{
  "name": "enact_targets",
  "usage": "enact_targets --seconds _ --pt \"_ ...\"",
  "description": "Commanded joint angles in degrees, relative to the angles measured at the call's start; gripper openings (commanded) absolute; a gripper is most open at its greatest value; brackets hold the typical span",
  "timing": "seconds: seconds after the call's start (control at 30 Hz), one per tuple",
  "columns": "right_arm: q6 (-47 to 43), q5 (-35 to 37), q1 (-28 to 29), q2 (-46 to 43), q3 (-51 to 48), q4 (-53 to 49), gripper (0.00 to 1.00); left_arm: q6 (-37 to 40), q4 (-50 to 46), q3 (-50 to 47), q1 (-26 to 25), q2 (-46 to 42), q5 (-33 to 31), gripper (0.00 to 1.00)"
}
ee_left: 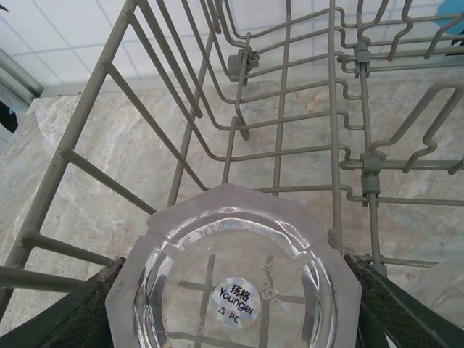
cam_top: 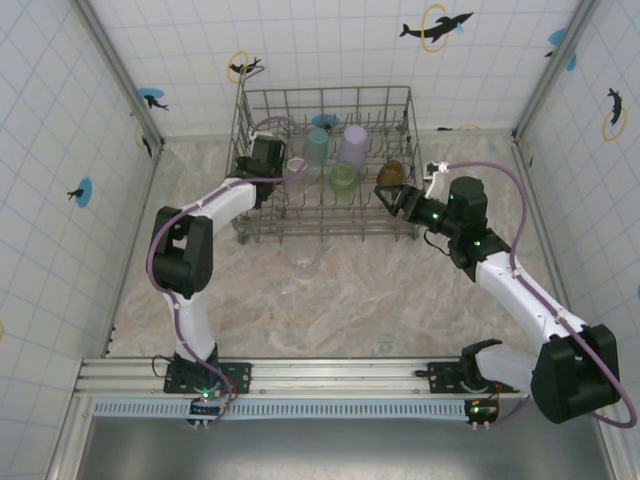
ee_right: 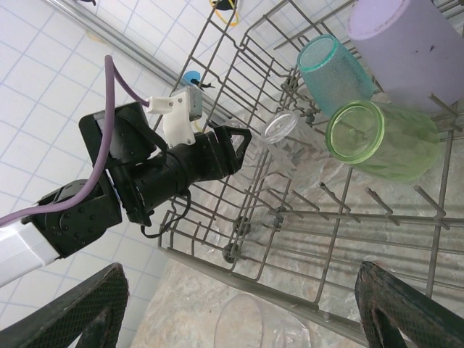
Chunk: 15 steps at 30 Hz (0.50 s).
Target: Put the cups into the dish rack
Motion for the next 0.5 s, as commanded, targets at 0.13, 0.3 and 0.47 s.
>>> enact_targets --seconds 0.13,0.3,0.47 --pt "0.03 -0.10 -0.15 -1.62 -1.45 1.18 0.84 -0.30 2.00 -3.18 1.02 1.14 -5.71 0.50" --pt "0.04 -0.09 -0.11 -1.36 -1.27 1.17 0.84 -1.12 4.26 -4.73 1.06 -0.14 -6.37 0.66" --pt "0.12 -0.09 -0.15 -1.12 -1.10 1.17 0.84 -2.50 5.27 -4.87 0.98 -1.32 -5.72 0.82"
